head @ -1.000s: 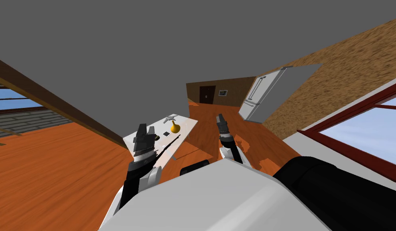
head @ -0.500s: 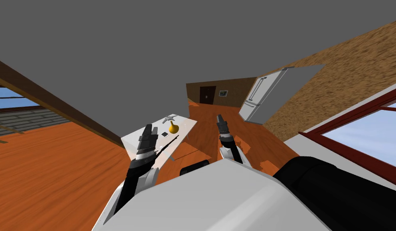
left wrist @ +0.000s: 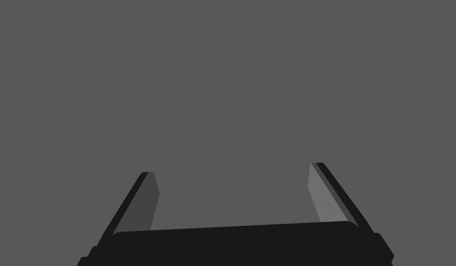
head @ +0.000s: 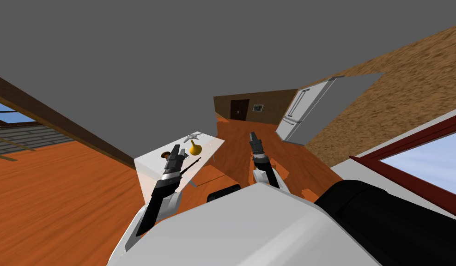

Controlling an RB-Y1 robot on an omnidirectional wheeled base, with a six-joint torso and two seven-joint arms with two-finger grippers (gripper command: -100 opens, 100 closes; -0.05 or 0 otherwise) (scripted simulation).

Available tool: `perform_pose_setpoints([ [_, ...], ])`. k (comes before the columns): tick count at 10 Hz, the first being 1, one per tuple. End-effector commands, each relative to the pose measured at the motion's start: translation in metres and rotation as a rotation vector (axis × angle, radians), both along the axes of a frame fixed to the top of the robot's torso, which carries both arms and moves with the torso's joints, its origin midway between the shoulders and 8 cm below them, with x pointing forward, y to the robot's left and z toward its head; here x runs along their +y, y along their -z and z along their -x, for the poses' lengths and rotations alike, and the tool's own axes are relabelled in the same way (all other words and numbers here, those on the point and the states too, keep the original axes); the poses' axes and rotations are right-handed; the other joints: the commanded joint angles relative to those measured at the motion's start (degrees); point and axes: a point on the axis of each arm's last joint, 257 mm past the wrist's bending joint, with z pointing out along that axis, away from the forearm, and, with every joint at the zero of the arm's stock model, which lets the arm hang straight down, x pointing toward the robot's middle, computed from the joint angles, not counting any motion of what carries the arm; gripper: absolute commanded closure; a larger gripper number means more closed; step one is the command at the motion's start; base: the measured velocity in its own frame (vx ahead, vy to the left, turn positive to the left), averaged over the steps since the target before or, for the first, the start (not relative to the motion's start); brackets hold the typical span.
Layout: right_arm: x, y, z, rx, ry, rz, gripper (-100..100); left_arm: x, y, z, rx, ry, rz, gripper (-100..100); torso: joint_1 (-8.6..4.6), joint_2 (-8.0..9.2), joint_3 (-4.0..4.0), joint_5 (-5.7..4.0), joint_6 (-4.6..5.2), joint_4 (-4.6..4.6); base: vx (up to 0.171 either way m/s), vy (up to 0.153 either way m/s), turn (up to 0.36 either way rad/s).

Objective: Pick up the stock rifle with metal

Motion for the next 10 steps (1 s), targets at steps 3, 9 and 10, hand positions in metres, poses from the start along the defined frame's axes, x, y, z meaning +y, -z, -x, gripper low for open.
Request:
perform_pose_setpoints([
  [3, 0.000, 0.000, 0.000, 0.000, 0.000, 0.000, 0, 0.016, 0.041, -0.023, 0.116, -0.006, 0.077, -100, 0.10, -0.02, -0.01, 0.02, -0.01, 0.00, 0.046, -0.144, 0.061],
  [9, 0.000, 0.000, 0.000, 0.000, 0.000, 0.000, 0, 0.055, 0.115, -0.050, 0.303, -0.061, 0.190, -100, 0.12, -0.14, -0.08, 0.02, -0.01, -0.04, 0.070, -0.135, 0.086],
  [10, 0.000, 0.000, 0.000, 0.000, 0.000, 0.000, 0, 0.065, 0.133, -0.054, 0.345, -0.080, 0.212, -100, 0.29, -0.07, -0.05, 0.05, 0.00, -0.02, 0.041, -0.063, 0.063],
])
